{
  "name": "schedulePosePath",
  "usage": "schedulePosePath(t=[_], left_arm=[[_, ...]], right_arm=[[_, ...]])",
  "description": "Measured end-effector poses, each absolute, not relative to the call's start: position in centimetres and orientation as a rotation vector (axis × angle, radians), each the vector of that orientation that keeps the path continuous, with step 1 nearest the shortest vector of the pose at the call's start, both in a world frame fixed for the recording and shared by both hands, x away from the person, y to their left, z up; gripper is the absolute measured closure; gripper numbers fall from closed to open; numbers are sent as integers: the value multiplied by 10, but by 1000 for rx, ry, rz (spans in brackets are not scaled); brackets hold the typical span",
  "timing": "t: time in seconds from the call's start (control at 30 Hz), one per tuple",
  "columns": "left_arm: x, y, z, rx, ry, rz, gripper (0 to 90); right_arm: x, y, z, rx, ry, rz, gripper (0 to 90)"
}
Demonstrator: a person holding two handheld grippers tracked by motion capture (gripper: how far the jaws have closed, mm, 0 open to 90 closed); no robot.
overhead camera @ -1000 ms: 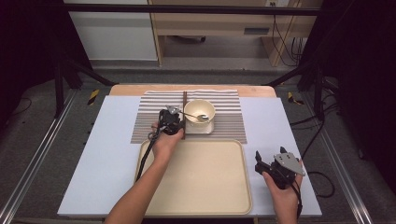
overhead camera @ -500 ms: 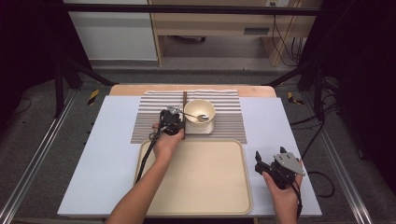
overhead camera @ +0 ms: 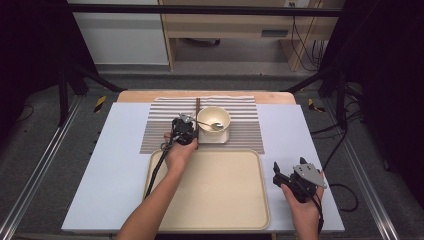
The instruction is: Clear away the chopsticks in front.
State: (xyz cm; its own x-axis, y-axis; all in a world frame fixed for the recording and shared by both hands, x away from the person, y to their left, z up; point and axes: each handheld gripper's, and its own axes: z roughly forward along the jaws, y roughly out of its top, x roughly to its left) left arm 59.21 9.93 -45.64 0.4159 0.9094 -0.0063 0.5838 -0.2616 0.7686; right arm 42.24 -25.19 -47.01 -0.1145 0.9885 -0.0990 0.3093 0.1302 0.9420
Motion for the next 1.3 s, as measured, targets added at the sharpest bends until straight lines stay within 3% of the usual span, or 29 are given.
schedulePosePath(t=[1.3], left_arm=[[598,99,-465,1949,1311,577,763]], right_arm=[[422,-252,-470,1307,1576,1022,127]])
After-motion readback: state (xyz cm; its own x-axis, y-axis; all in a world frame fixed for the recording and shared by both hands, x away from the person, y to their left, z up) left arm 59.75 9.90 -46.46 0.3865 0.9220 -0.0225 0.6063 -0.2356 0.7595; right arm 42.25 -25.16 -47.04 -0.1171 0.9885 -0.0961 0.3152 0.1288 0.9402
